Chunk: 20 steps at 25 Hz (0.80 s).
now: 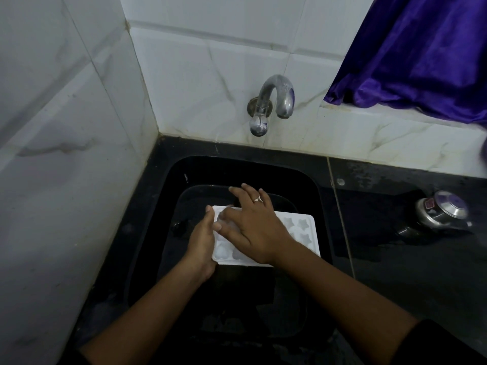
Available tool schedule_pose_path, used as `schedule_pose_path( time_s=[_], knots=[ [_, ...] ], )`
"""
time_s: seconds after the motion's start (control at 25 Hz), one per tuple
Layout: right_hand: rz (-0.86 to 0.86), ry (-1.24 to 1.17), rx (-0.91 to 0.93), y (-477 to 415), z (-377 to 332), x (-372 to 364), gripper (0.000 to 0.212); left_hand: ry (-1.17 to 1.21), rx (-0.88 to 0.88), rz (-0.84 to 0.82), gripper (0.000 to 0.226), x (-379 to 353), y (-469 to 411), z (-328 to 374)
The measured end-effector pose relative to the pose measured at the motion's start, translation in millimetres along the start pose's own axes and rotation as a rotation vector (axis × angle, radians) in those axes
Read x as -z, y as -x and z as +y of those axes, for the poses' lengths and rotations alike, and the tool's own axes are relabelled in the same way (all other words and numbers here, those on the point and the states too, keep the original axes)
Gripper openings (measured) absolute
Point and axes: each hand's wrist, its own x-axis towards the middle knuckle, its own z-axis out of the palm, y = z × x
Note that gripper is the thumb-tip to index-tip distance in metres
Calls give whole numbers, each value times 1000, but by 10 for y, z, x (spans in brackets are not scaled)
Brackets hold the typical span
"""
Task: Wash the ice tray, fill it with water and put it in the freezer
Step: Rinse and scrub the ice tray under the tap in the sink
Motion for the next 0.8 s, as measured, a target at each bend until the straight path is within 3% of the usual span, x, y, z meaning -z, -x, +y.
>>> schedule_pose_path(
  time_s=[0.8],
  knots=[
    [1, -3, 4, -8, -35, -69, 65, 12, -22, 16, 57, 24, -16, 12]
  ],
)
